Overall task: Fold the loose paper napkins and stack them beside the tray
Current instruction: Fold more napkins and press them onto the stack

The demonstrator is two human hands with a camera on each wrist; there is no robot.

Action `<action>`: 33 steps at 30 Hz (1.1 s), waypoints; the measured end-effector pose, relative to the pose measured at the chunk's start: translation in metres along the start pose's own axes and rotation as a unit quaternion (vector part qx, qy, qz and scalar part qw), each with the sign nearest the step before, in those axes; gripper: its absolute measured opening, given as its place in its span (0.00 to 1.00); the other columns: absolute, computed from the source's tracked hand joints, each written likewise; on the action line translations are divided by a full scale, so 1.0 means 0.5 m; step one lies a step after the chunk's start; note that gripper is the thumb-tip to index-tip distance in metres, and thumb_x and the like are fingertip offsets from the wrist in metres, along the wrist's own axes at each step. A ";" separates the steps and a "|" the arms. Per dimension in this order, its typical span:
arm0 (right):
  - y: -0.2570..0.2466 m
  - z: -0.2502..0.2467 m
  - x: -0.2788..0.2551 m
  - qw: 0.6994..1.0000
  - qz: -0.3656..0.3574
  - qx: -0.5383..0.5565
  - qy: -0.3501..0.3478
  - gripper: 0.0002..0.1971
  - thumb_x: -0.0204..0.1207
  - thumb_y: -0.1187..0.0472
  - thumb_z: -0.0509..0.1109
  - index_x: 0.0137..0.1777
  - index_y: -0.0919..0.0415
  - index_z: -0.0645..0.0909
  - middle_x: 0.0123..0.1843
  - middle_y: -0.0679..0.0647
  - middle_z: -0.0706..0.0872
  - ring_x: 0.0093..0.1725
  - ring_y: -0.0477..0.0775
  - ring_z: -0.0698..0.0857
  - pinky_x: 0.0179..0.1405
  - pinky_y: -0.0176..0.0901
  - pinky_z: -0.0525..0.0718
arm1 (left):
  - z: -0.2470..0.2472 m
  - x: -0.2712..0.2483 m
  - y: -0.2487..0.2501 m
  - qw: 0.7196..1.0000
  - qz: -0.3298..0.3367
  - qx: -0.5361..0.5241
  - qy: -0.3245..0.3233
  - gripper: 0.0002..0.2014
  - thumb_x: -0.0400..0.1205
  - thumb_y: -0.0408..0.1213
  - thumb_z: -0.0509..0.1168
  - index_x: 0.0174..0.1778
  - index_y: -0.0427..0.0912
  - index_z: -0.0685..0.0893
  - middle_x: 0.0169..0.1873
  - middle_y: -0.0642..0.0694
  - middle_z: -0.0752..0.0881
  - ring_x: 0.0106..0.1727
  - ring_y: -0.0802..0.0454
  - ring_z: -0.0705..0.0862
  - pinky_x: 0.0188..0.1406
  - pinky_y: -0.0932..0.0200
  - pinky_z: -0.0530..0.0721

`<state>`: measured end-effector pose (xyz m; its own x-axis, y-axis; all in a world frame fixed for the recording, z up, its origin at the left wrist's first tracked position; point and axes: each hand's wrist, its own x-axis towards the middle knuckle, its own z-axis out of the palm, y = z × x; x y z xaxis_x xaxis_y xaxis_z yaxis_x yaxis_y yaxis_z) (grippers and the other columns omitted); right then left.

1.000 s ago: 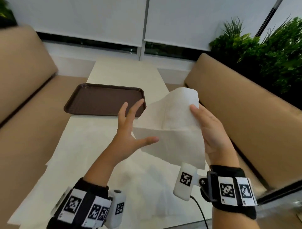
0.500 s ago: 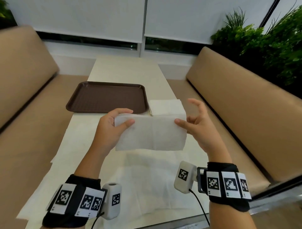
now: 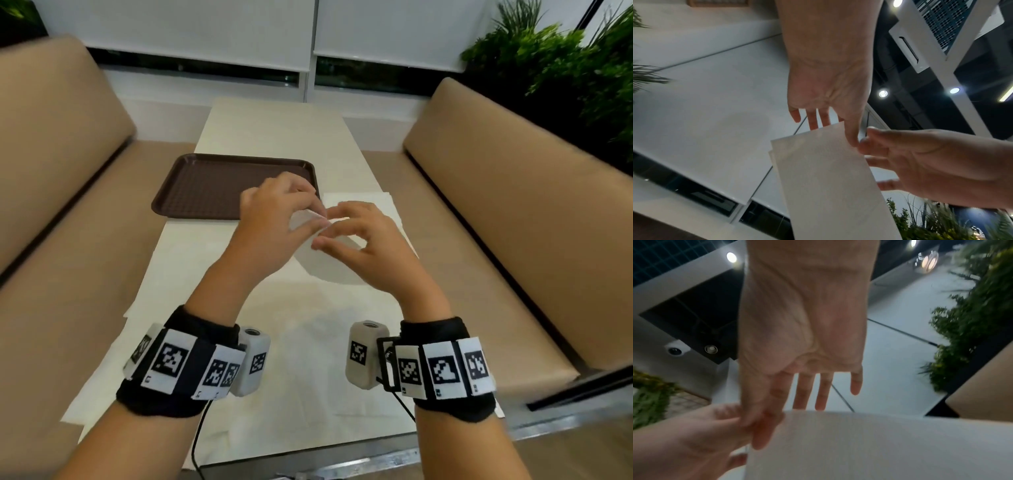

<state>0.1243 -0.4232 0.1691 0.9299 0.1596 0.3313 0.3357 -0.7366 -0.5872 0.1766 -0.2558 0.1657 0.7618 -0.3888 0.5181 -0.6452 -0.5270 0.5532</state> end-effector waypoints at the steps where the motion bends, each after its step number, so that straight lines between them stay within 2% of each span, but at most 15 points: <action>1: -0.004 0.005 0.006 1.000 -0.004 0.004 0.016 0.07 0.76 0.48 0.71 0.45 0.47 0.90 0.53 0.38 0.85 0.59 0.42 0.79 0.61 0.48 0.74 | -0.002 0.005 0.004 1.000 0.001 -0.017 -0.018 0.02 0.79 0.48 0.68 0.41 0.58 0.85 0.49 0.62 0.81 0.58 0.53 0.78 0.65 0.49 0.67; 3: 0.003 0.003 0.009 0.998 0.009 0.027 0.057 0.08 0.77 0.52 0.71 0.45 0.51 0.91 0.45 0.41 0.88 0.48 0.40 0.82 0.49 0.37 0.76 | -0.010 0.010 0.006 0.998 -0.017 -0.065 -0.021 0.03 0.80 0.48 0.66 0.41 0.57 0.84 0.40 0.59 0.85 0.48 0.51 0.82 0.52 0.50 0.79; 5: 0.020 -0.010 0.001 0.996 0.049 0.046 0.067 0.07 0.77 0.53 0.72 0.45 0.52 0.91 0.44 0.42 0.89 0.47 0.40 0.83 0.45 0.32 0.76 | -0.019 0.010 0.000 0.992 -0.035 -0.124 0.004 0.03 0.80 0.41 0.67 0.44 0.54 0.84 0.40 0.56 0.86 0.45 0.54 0.84 0.43 0.58 0.80; 8: 0.049 -0.023 -0.015 0.989 0.108 0.083 0.052 0.06 0.77 0.53 0.72 0.44 0.52 0.91 0.47 0.44 0.91 0.50 0.43 0.85 0.48 0.36 0.80 | -0.031 0.008 -0.020 0.980 -0.032 -0.195 0.022 0.08 0.82 0.32 0.64 0.51 0.51 0.83 0.47 0.57 0.86 0.46 0.57 0.84 0.48 0.59 0.80; 11: 0.088 -0.018 -0.030 0.976 0.154 0.143 0.051 0.06 0.76 0.54 0.73 0.43 0.52 0.90 0.45 0.47 0.91 0.47 0.46 0.86 0.48 0.36 0.81 | -0.042 0.004 -0.051 0.982 -0.056 -0.180 0.008 0.13 0.82 0.29 0.60 0.42 0.53 0.84 0.42 0.60 0.85 0.44 0.59 0.81 0.46 0.61 0.76; 14: 0.129 -0.002 -0.047 0.959 0.184 0.208 0.058 0.03 0.72 0.58 0.77 0.45 0.52 0.89 0.49 0.48 0.90 0.38 0.48 0.85 0.42 0.37 0.82 | -0.032 -0.005 -0.075 0.973 -0.139 -0.185 -0.024 0.20 0.83 0.24 0.58 0.36 0.51 0.88 0.43 0.61 0.87 0.47 0.63 0.82 0.48 0.63 0.78; 17: 0.173 0.025 -0.064 0.922 0.229 0.306 0.057 0.12 0.70 0.67 0.78 0.47 0.52 0.83 0.54 0.46 0.86 0.40 0.52 0.86 0.42 0.43 0.86 | 0.000 -0.003 -0.090 0.941 -0.224 -0.232 -0.104 0.20 0.82 0.23 0.59 0.48 0.52 0.89 0.48 0.49 0.89 0.47 0.54 0.88 0.41 0.60 0.84; 19: 0.208 0.041 -0.065 0.887 0.251 0.385 0.052 0.13 0.71 0.72 0.75 0.44 0.52 0.80 0.51 0.51 0.85 0.40 0.55 0.86 0.41 0.48 0.85 | 0.030 0.005 -0.103 0.920 -0.258 -0.254 -0.153 0.22 0.80 0.19 0.61 0.56 0.51 0.86 0.45 0.44 0.91 0.39 0.55 0.90 0.34 0.66 0.84; 20: 0.228 0.044 -0.059 0.876 0.265 0.399 0.060 0.13 0.72 0.73 0.74 0.41 0.53 0.80 0.48 0.53 0.85 0.39 0.55 0.86 0.39 0.46 0.83 | 0.047 0.013 -0.112 0.914 -0.268 -0.258 -0.160 0.22 0.78 0.18 0.62 0.57 0.51 0.85 0.43 0.44 0.91 0.36 0.57 0.89 0.32 0.68 0.83; 22: 0.270 0.042 -0.031 0.873 0.304 0.369 0.100 0.10 0.73 0.71 0.73 0.38 0.56 0.82 0.43 0.54 0.85 0.34 0.49 0.84 0.31 0.37 0.80 | 0.085 0.043 -0.133 0.904 -0.293 -0.271 -0.151 0.21 0.77 0.18 0.65 0.54 0.51 0.86 0.44 0.43 0.91 0.36 0.56 0.89 0.35 0.66 0.84; 24: 0.321 0.033 0.016 0.874 0.335 0.327 0.128 0.07 0.74 0.70 0.73 0.42 0.57 0.85 0.47 0.54 0.87 0.35 0.48 0.84 0.29 0.33 0.79 | 0.130 0.089 -0.165 0.904 -0.310 -0.268 -0.121 0.17 0.78 0.21 0.67 0.46 0.52 0.89 0.48 0.44 0.90 0.40 0.51 0.89 0.40 0.62 0.83; 27: 0.397 0.007 0.116 0.896 0.325 0.275 0.125 0.13 0.73 0.73 0.71 0.50 0.53 0.83 0.56 0.57 0.84 0.42 0.55 0.86 0.42 0.47 0.85 | 0.204 0.178 -0.207 0.914 -0.309 -0.253 -0.079 0.16 0.79 0.24 0.67 0.38 0.52 0.90 0.44 0.41 0.85 0.42 0.47 0.81 0.38 0.60 0.77; 28: 0.419 -0.003 0.152 0.904 0.318 0.254 0.129 0.14 0.73 0.74 0.69 0.51 0.54 0.83 0.57 0.58 0.84 0.42 0.54 0.85 0.42 0.46 0.85 | 0.230 0.208 -0.220 0.913 -0.312 -0.252 -0.071 0.15 0.80 0.24 0.66 0.40 0.50 0.89 0.44 0.40 0.85 0.41 0.47 0.79 0.35 0.62 0.76; 31: 0.481 -0.029 0.243 0.923 0.311 0.165 0.156 0.14 0.76 0.74 0.66 0.58 0.61 0.83 0.58 0.58 0.84 0.44 0.51 0.82 0.36 0.31 0.79 | 0.301 0.287 -0.239 0.906 -0.326 -0.261 -0.063 0.13 0.82 0.23 0.62 0.54 0.43 0.86 0.45 0.47 0.83 0.40 0.51 0.80 0.28 0.71 0.77; 33: 0.527 -0.032 0.284 0.927 0.325 0.104 0.155 0.16 0.78 0.74 0.62 0.62 0.65 0.82 0.62 0.59 0.83 0.52 0.55 0.83 0.43 0.34 0.79 | 0.346 0.323 -0.257 0.911 -0.323 -0.247 -0.075 0.15 0.83 0.23 0.60 0.63 0.38 0.83 0.53 0.45 0.82 0.43 0.57 0.80 0.29 0.77 0.78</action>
<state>0.3423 -0.6049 0.0732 0.8688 -0.4940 0.0348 -0.2286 -0.4624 -0.8567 0.3924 -0.3816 0.0652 0.9672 -0.2365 -0.0930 0.0204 -0.2923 0.9561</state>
